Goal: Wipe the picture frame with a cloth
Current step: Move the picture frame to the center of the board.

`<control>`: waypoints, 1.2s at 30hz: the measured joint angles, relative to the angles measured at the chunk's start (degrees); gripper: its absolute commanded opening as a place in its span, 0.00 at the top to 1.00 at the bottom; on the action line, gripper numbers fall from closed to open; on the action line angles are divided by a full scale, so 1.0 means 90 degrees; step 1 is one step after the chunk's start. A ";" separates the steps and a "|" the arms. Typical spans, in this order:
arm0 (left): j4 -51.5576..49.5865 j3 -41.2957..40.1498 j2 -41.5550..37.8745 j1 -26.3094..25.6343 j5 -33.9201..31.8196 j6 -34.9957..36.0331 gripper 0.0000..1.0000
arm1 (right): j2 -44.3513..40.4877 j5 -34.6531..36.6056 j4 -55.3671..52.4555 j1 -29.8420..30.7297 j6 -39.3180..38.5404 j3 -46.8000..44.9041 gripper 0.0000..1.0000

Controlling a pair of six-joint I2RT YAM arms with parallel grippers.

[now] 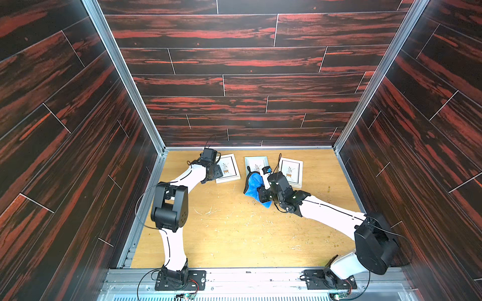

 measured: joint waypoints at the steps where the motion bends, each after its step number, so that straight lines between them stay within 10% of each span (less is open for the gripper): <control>1: -0.0041 0.0097 0.0092 0.0005 0.0019 0.0032 0.30 | 0.0000 -0.0015 0.0012 -0.0029 -0.0024 0.0000 1.00; 21: 0.0063 0.0610 0.1010 0.0032 0.0571 0.0221 0.72 | -0.0148 -0.0240 0.0104 -0.0248 -0.0172 0.0007 1.00; 36: 0.0568 -0.3036 -0.1613 -0.0651 0.0624 -0.0136 0.73 | 0.0260 -0.0182 -0.0015 -0.0248 -0.0226 0.0437 1.00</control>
